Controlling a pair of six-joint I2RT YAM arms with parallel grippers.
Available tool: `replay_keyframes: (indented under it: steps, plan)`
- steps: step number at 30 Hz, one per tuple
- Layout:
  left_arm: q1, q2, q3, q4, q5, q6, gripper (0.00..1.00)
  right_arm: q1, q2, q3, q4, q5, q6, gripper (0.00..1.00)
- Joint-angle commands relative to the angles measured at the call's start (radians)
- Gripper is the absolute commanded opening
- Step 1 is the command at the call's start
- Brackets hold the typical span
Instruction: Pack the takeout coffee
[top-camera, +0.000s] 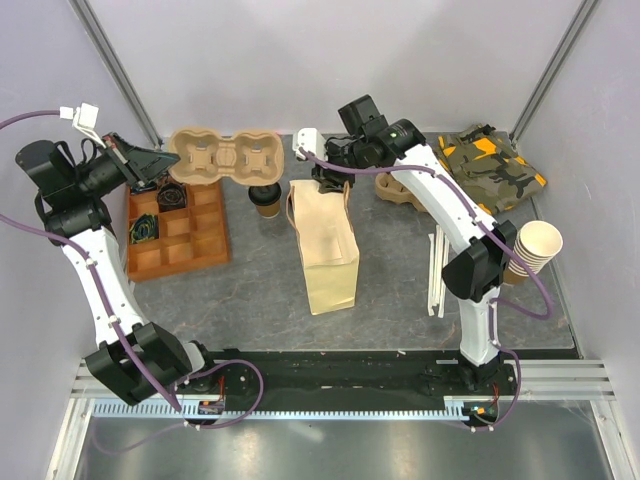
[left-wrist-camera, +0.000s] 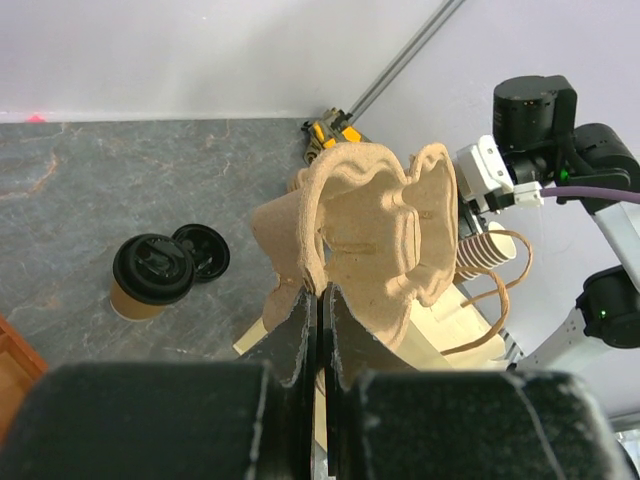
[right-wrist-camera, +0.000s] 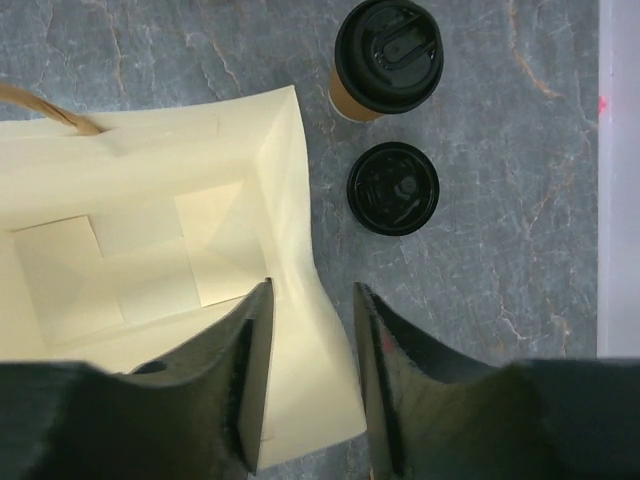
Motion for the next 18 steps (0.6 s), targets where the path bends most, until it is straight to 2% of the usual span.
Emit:
replay_keyframes:
  steps: [1,5,6,13,18]
  plan:
    - [0.004,-0.012,0.039,-0.046,0.017,0.075,0.02,0.002,-0.001,0.043,-0.018,-0.014,-0.035,0.36]
    - [0.002,-0.006,0.061,-0.085,0.023,0.119,0.02,0.002,-0.024,0.048,-0.032,0.004,-0.044,0.11]
    - [0.002,-0.005,0.067,-0.092,0.025,0.127,0.02,0.001,-0.041,0.048,-0.033,0.012,-0.046,0.00]
    - [-0.004,-0.011,0.185,-0.105,0.038,0.230,0.02,0.001,-0.136,0.042,0.019,0.164,-0.004,0.00]
    - [-0.019,-0.025,0.289,-0.119,0.087,0.355,0.02,0.001,-0.231,-0.036,0.077,0.260,-0.004,0.00]
